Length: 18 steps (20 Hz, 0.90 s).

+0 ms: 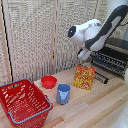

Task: Kindly position your hand close to the oven tray's handle. Softly yet firmly grasp the handle using your hand. Slowly and with caution, draw the tray out until it is fully stretched out.

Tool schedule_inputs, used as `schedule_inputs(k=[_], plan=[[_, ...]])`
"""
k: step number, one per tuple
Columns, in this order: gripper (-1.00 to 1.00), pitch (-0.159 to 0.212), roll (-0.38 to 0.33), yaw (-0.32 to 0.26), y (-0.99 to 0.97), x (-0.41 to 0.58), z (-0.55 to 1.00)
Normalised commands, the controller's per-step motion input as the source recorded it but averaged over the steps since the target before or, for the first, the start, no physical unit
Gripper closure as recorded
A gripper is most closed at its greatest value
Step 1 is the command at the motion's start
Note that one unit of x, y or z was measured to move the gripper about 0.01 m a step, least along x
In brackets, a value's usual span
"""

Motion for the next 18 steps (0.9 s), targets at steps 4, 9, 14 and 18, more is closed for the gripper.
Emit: schedule_inputs(k=[4,9,14,18], plan=[[-1.0,-0.005,0.161,0.0,-0.79,0.048,-0.08],[-1.0,0.0,-0.032,-0.07,-0.57,0.114,0.01],[-1.0,0.009,-0.154,-0.192,-0.44,0.195,0.0],[-1.0,0.003,-0.131,-0.15,-0.42,0.284,-0.04]])
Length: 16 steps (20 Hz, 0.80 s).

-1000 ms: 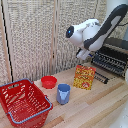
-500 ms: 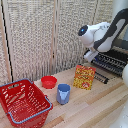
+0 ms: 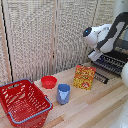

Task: Kindly position your hand close to the oven tray's handle. Softly yet firmly grasp the handle using your hand. Slowly and with caution, draw the tray out until it is fully stretched out.

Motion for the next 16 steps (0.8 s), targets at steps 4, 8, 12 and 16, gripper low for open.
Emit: schedule_inputs(k=[4,8,12,16], plan=[[-1.0,0.001,-0.095,-0.156,-0.39,0.219,-0.1],[-1.0,0.0,-0.035,-0.157,-0.29,0.135,-0.11],[-1.0,0.0,-0.001,-0.119,-0.25,0.015,-0.2],[-1.0,0.0,-0.015,-0.039,-0.16,0.036,-0.14]])
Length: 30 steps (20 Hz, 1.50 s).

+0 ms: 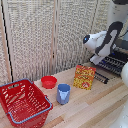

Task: Kindly position your hand close to the oven tray's handle. Softly yet firmly grasp the handle using your hand. Slowly and with caution, draw the tray out until it is fully stretched out.

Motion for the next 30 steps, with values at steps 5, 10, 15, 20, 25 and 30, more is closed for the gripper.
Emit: schedule_inputs(k=[5,10,15,20,25,30], plan=[[-1.0,0.0,0.0,-0.002,-0.33,0.0,-0.12],[1.0,0.0,-0.002,0.0,-0.29,0.004,-0.01],[1.0,-0.002,0.003,0.0,-0.19,0.003,0.0],[1.0,-0.018,0.003,0.0,-0.13,-0.021,0.0],[1.0,-0.003,0.003,-0.025,-0.03,-0.003,0.0],[1.0,0.0,0.03,-0.014,0.0,-0.023,-0.02]])
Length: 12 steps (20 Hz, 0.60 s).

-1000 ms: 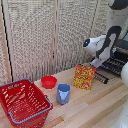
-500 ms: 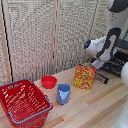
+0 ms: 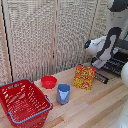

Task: Kindly position your hand close to the oven tray's handle. Softly yet firmly grasp the handle using your hand. Slowly and with caution, draw the tray out until it is fully stretched out.

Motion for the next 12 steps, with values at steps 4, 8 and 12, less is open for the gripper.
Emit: schedule_inputs(k=[4,8,12], plan=[[1.0,-0.007,0.013,0.0,0.04,-0.096,0.02],[1.0,-0.047,0.025,-0.022,0.21,-0.099,0.28],[1.0,-0.092,-0.001,-0.066,0.64,-0.097,0.26]])
